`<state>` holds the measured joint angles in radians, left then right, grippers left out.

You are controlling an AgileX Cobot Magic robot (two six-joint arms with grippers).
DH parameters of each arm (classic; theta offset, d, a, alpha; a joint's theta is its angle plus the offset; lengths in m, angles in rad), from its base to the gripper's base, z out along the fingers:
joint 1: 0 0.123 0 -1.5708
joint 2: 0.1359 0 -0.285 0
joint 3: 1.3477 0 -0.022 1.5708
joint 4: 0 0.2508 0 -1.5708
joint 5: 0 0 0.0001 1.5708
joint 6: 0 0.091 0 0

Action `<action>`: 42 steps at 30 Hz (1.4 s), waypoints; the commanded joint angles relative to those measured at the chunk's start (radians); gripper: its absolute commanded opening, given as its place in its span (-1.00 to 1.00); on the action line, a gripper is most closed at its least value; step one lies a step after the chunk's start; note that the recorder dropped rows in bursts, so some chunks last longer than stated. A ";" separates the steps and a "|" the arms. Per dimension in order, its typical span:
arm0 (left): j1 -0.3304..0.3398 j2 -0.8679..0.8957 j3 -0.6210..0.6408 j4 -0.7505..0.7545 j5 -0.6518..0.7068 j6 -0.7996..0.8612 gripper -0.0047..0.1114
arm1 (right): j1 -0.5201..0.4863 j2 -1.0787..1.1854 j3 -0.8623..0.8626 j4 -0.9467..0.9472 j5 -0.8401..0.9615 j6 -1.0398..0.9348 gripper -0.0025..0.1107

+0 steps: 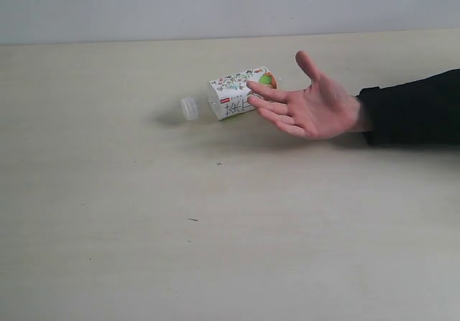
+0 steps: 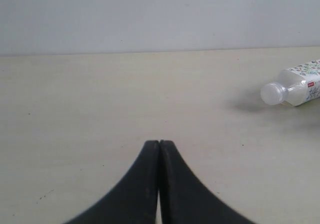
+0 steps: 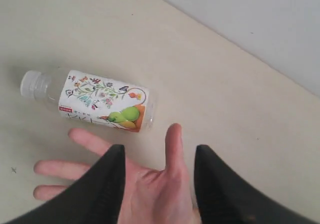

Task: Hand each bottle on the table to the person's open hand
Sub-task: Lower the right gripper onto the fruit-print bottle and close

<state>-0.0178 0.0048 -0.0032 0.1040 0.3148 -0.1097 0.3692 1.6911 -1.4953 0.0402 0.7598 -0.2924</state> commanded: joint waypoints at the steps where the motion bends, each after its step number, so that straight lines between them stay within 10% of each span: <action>1: -0.004 -0.005 0.003 -0.003 -0.004 -0.001 -0.88 | 0.066 0.137 -0.117 0.023 0.090 -0.359 -0.05; 14: -0.004 -0.005 0.003 -0.003 -0.004 -0.001 -0.88 | 0.308 0.336 -0.150 -0.293 -0.047 -0.740 0.34; 42: -0.004 -0.005 0.003 -0.003 -0.004 -0.001 -0.88 | 0.312 0.556 -0.222 -0.546 -0.140 -0.490 0.33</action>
<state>-0.0178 0.0048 -0.0032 0.1040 0.3148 -0.1097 0.6796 2.2539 -1.7096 -0.4925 0.6344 -0.8551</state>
